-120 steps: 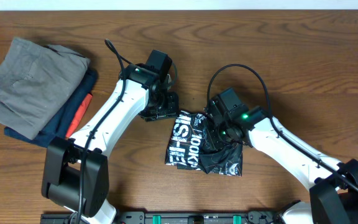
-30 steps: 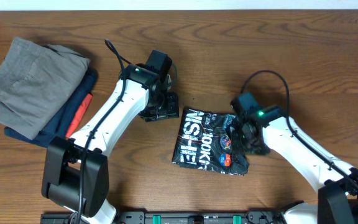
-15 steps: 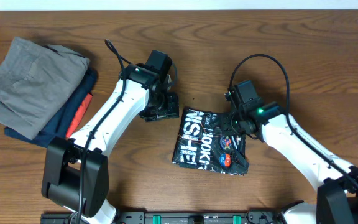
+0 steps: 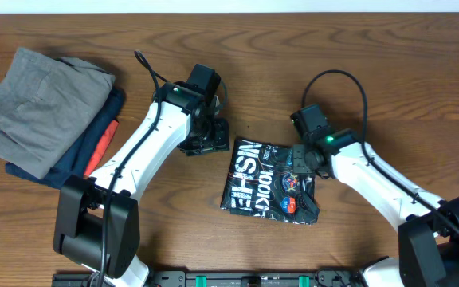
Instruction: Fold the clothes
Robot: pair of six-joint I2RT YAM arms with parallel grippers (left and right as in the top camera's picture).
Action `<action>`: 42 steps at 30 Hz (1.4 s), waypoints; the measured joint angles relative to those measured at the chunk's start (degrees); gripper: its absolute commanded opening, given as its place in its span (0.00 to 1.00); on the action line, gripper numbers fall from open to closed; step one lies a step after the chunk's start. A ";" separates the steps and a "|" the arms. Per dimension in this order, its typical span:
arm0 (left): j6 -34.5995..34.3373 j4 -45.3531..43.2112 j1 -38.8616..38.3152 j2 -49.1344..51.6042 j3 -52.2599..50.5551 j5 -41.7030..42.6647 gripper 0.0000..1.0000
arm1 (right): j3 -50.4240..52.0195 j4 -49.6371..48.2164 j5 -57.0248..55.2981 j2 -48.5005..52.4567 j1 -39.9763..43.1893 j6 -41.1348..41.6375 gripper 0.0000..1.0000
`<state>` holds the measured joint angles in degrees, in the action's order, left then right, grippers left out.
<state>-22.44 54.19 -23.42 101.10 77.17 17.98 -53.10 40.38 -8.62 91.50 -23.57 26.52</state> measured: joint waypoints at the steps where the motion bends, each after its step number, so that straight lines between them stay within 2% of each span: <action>1: 0.00 0.02 0.02 0.00 0.00 0.00 0.57 | 0.00 0.52 -0.94 -0.02 0.70 0.66 0.12; 4: 0.17 0.02 0.00 0.00 -0.02 0.00 0.67 | 0.00 2.10 -2.84 -0.17 3.39 2.47 0.40; 8: 0.39 -0.24 0.00 0.00 0.00 -0.02 0.81 | -0.02 3.32 -3.82 -1.31 8.00 3.48 0.40; 13: 3.02 -2.86 0.00 0.00 -0.02 2.10 0.92 | -0.04 5.57 -1.75 -3.85 12.59 3.13 0.40; 17: 6.21 -5.44 -0.04 0.46 -0.02 6.60 0.97 | -0.11 6.97 0.79 -4.92 13.22 1.81 0.42; 25: 13.60 -6.05 -0.04 7.02 -0.02 14.67 0.98 | -0.09 8.52 2.54 -4.96 13.22 1.11 0.42; 36: 24.50 -5.40 -0.13 18.05 0.00 28.85 0.97 | -0.11 9.11 2.69 -4.96 13.22 1.05 0.41; 38: 25.86 -5.38 -0.72 18.73 0.02 30.91 0.90 | -0.11 9.09 2.69 -4.96 13.22 1.03 0.42; 40: 27.10 -5.33 -1.88 19.52 0.02 32.41 0.77 | -0.11 9.09 2.71 -4.96 13.22 1.03 0.42; 42: 28.02 -5.57 -3.54 20.35 0.00 32.85 0.59 | -0.11 9.09 2.73 -4.96 13.22 1.03 0.42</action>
<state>5.58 48.62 -26.96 121.45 77.17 50.83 -53.21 49.47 -5.89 86.54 -10.35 27.55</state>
